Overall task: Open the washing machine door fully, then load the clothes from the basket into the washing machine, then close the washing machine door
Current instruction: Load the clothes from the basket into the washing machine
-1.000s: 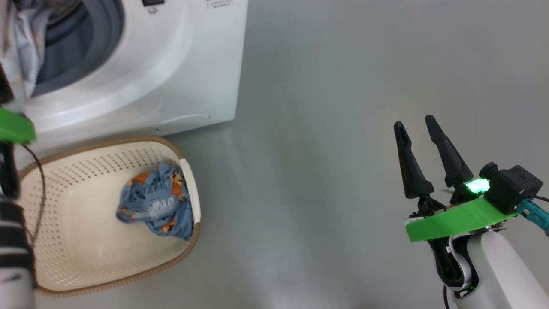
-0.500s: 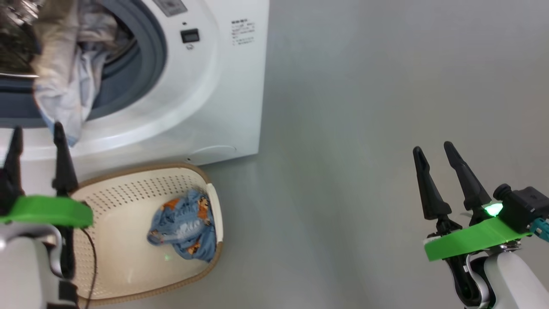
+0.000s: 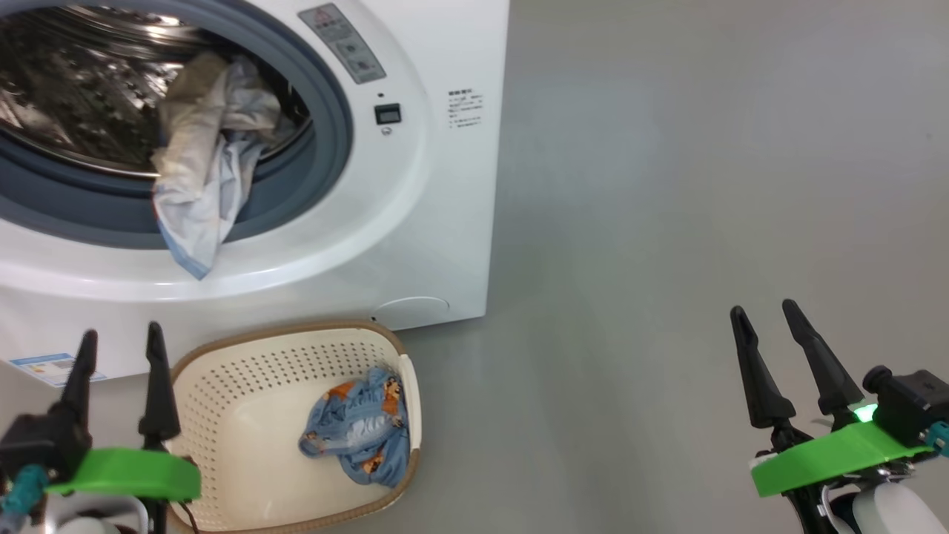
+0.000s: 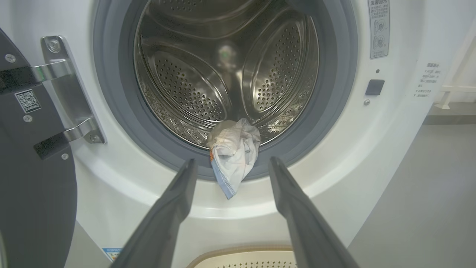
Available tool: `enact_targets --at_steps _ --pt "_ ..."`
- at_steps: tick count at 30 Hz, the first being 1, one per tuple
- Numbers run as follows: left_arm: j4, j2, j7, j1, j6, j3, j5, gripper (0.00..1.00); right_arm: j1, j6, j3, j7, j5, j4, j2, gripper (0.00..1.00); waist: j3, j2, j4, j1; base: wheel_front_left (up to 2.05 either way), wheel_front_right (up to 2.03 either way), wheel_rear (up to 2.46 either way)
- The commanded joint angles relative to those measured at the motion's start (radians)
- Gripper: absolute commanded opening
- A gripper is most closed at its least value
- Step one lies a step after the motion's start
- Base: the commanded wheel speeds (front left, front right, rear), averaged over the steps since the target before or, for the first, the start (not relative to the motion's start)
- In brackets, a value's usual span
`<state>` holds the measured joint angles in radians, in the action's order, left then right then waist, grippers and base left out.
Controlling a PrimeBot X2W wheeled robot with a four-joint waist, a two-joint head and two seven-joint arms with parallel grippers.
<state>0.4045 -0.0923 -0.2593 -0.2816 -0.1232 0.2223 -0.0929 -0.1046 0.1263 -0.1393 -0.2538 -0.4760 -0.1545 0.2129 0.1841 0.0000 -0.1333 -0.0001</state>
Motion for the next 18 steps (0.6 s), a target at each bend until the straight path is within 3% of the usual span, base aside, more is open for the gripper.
enact_targets --at_steps 1,18 --pt "-0.041 -0.016 -0.002 0.019 -0.004 0.021 0.007 1.00 0.015 0.004 -0.007 -0.008 -0.005 0.025 0.019 1.00 -0.025 0.0000 0.024 0.0001 0.00 0.00 0.00" --pt "-0.166 0.017 -0.002 0.209 -0.006 0.022 0.000 1.00 0.091 0.004 0.014 -0.008 -0.009 0.028 0.036 1.00 -0.093 0.0000 0.041 0.0001 0.00 0.00 0.00"
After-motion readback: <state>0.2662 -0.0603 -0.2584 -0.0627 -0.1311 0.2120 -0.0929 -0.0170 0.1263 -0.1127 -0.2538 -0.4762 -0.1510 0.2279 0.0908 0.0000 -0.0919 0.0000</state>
